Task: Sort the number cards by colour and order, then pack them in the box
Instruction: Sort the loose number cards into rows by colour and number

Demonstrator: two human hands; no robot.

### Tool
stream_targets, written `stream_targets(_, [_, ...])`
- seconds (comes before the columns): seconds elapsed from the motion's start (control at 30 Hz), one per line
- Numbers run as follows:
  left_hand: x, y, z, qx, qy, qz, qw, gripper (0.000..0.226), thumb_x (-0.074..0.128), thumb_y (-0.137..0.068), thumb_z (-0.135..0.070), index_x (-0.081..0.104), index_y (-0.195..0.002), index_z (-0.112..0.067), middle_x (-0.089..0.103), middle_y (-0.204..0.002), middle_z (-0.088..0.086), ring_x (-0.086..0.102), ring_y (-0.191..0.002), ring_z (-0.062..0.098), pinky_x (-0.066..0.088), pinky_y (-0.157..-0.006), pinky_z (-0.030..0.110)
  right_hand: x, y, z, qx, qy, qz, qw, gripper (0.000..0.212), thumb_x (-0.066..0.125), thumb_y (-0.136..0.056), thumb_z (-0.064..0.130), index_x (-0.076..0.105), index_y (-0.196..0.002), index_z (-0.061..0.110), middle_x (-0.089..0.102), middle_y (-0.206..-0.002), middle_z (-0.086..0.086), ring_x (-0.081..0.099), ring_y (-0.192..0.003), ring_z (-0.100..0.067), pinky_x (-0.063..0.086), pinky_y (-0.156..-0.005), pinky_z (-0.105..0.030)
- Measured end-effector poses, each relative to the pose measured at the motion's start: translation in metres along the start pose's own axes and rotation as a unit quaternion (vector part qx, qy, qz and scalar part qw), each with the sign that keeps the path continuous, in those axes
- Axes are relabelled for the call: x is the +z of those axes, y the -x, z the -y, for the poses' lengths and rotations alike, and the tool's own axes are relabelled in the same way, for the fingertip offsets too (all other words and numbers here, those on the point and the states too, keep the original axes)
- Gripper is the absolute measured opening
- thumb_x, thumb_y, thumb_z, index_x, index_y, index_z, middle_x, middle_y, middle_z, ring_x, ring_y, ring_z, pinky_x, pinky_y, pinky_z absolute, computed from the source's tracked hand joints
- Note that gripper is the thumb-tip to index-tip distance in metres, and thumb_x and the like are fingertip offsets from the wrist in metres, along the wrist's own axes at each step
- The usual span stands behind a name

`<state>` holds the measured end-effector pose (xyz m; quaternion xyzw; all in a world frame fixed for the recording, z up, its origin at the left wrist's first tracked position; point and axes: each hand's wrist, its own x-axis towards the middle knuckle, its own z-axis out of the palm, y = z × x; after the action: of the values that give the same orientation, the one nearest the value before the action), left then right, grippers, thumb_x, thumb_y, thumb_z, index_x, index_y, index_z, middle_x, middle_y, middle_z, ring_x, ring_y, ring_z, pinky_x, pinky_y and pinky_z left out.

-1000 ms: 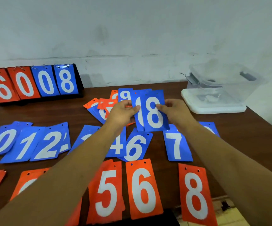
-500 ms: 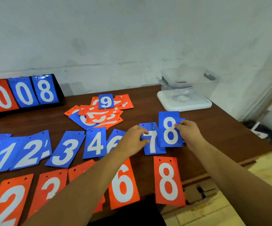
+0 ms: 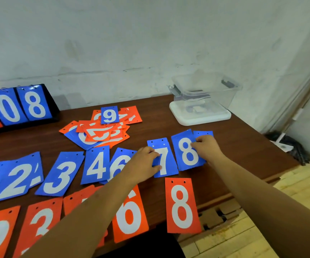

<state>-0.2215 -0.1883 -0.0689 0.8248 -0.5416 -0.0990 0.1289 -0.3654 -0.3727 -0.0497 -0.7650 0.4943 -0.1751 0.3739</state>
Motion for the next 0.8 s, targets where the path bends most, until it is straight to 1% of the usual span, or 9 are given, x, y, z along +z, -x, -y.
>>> stream_targets(0.07, [0.0, -0.001, 0.001, 0.004, -0.013, -0.004, 1.0, 0.056, 0.06, -0.091, -0.045, 0.047, -0.142, -0.024, 0.04, -0.146, -0.001, 0.033, -0.136, 0.016, 0.036, -0.109, 0.034, 0.012, 0.003, 0.003, -0.032, 0.075, -0.006, 0.997, 0.036, 0.06, -0.086, 0.008, 0.035, -0.06, 0.011, 0.037, -0.057, -0.007, 0.036, -0.053, -0.016, 0.031, -0.049, -0.026])
stream_targets(0.17, [0.0, -0.002, 0.002, 0.001, -0.02, -0.004, 1.0, 0.053, 0.06, -0.091, -0.042, 0.048, -0.14, -0.024, 0.04, -0.145, -0.001, 0.032, -0.136, 0.016, 0.035, -0.108, 0.034, 0.024, 0.007, 0.001, -0.056, 0.169, -0.015, 0.984, 0.037, 0.057, -0.088, 0.012, 0.032, -0.06, 0.012, 0.035, -0.057, -0.002, 0.035, -0.05, -0.013, 0.026, -0.045, -0.024])
stream_targets(0.23, [0.0, -0.002, 0.004, 0.0, -0.013, -0.005, 1.0, 0.051, 0.061, -0.091, -0.04, 0.049, -0.138, -0.025, 0.039, -0.145, -0.001, 0.031, -0.136, 0.015, 0.035, -0.108, 0.033, 0.026, 0.007, -0.002, -0.063, 0.21, -0.02, 0.975, 0.038, 0.058, -0.087, 0.015, 0.031, -0.06, 0.014, 0.036, -0.059, -0.002, 0.039, -0.055, -0.016, 0.024, -0.045, -0.024])
stream_targets(0.3, [-0.002, -0.001, 0.005, 0.01, 0.006, -0.015, 1.0, 0.05, 0.062, -0.091, -0.037, 0.049, -0.138, -0.025, 0.039, -0.144, -0.003, 0.031, -0.135, 0.014, 0.035, -0.107, 0.031, 0.026, 0.007, -0.002, -0.08, 0.232, -0.041, 0.969, 0.035, 0.06, -0.085, 0.018, 0.036, -0.061, 0.014, 0.039, -0.067, -0.004, 0.045, -0.067, -0.022, 0.028, -0.051, -0.026])
stream_targets(0.37, [-0.008, -0.001, 0.009, 0.019, 0.046, -0.038, 0.998, 0.046, 0.063, -0.091, -0.034, 0.051, -0.135, -0.025, 0.041, -0.141, -0.005, 0.033, -0.134, 0.013, 0.034, -0.103, 0.026, 0.025, 0.008, 0.004, -0.099, 0.208, -0.051, 0.972, 0.019, 0.059, -0.088, 0.021, 0.053, -0.076, 0.008, 0.047, -0.084, -0.007, 0.052, -0.081, -0.024, 0.037, -0.063, -0.029])
stream_targets(0.43, [-0.021, -0.003, 0.019, 0.012, 0.076, -0.074, 0.994, 0.04, 0.062, -0.092, -0.031, 0.054, -0.13, -0.025, 0.045, -0.137, -0.006, 0.037, -0.131, 0.012, 0.033, -0.099, 0.023, 0.029, 0.006, 0.016, -0.124, 0.168, -0.044, 0.977, 0.019, 0.057, -0.092, 0.023, 0.06, -0.098, 0.006, 0.05, -0.101, -0.008, 0.054, -0.089, -0.023, 0.044, -0.071, -0.03])
stream_targets(0.6, [-0.055, -0.013, 0.085, -0.11, 0.07, -0.152, 0.98, 0.028, 0.063, -0.091, -0.024, 0.061, -0.118, -0.017, 0.055, -0.126, 0.004, 0.05, -0.117, 0.018, 0.041, -0.09, 0.026, 0.061, -0.003, 0.067, -0.171, 0.139, 0.032, 0.975, 0.029, 0.057, -0.092, 0.026, 0.06, -0.115, 0.009, 0.051, -0.12, -0.009, 0.054, -0.098, -0.021, 0.045, -0.084, -0.03])
stream_targets(0.7, [-0.066, -0.017, 0.132, -0.193, 0.031, -0.155, 0.968, 0.033, 0.065, -0.089, -0.023, 0.061, -0.119, -0.012, 0.053, -0.129, 0.009, 0.05, -0.118, 0.023, 0.045, -0.095, 0.035, 0.094, -0.011, 0.099, -0.19, 0.144, 0.077, 0.968, 0.034, 0.06, -0.091, 0.027, 0.058, -0.119, 0.008, 0.053, -0.123, -0.011, 0.057, -0.105, -0.024, 0.044, -0.089, -0.03])
stream_targets(0.8, [-0.075, -0.022, 0.173, -0.234, -0.005, -0.177, 0.956, 0.044, 0.068, -0.086, -0.025, 0.059, -0.124, -0.007, 0.05, -0.133, 0.012, 0.048, -0.121, 0.026, 0.04, -0.102, 0.038, 0.128, -0.019, 0.127, -0.21, 0.165, 0.121, 0.956, 0.035, 0.061, -0.092, 0.031, 0.057, -0.12, 0.01, 0.054, -0.121, -0.009, 0.057, -0.103, -0.02, 0.047, -0.087, -0.03])
